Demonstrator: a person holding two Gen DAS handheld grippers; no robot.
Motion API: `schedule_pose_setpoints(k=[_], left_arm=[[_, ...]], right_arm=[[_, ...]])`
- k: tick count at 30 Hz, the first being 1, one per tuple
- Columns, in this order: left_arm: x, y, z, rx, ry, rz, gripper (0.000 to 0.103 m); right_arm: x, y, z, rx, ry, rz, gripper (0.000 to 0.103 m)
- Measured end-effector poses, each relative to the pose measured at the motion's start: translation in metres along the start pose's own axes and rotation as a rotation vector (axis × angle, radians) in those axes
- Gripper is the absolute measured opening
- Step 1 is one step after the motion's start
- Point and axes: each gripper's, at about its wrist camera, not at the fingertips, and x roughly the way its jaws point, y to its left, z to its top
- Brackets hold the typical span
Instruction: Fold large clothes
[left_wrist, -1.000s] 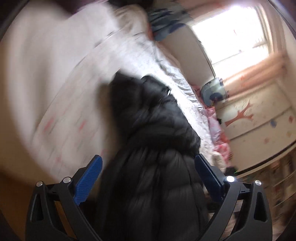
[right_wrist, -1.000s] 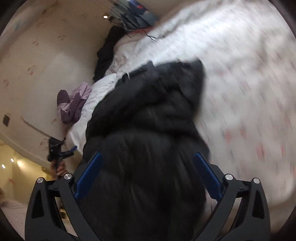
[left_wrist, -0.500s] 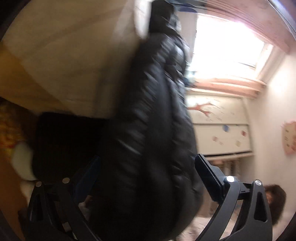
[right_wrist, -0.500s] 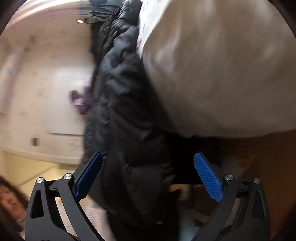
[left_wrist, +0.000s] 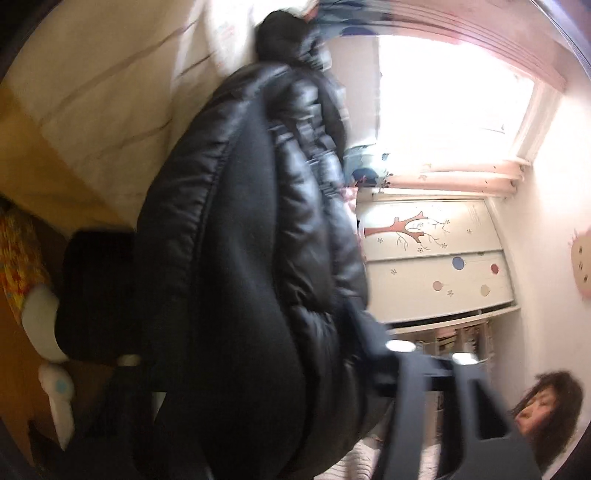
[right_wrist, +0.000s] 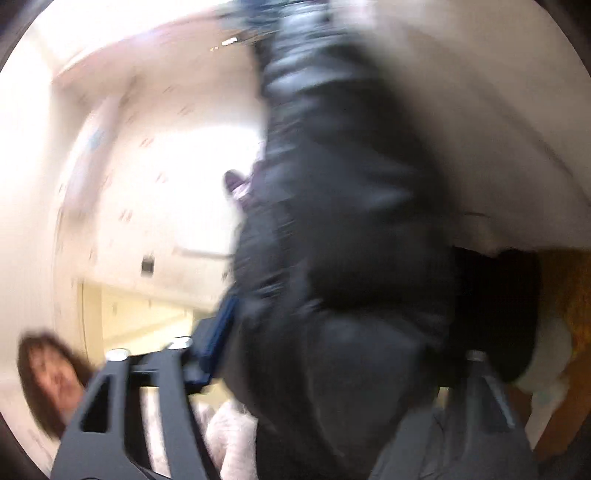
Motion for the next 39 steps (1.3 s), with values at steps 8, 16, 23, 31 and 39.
schedule_pose_setpoints(k=[8, 16, 23, 31, 39], left_arm=[[-0.011, -0.089, -0.021, 0.22, 0.003, -0.064, 0.015], [-0.003, -0.036, -0.022, 0.051, 0.1, 0.048, 0.047], [0.001, -0.041, -0.026, 0.068, 0.021, 0.157, 0.02], [-0.008, -0.145, -0.033, 0.225, -0.093, 0.034, 0.011], [-0.017, -0.102, -0.038, 0.147, 0.052, -0.006, 0.033]], right_arm=[[0.013, 0.107, 0.007, -0.239, 0.063, 0.103, 0.039], [0.0, 0.04, -0.01, -0.034, 0.022, -0.041, 0.057], [0.02, 0.048, -0.024, -0.09, 0.002, -0.142, 0.023], [0.043, 0.164, -0.03, -0.326, -0.008, -0.061, 0.011], [0.019, 0.14, -0.051, -0.243, 0.026, -0.051, 0.018]])
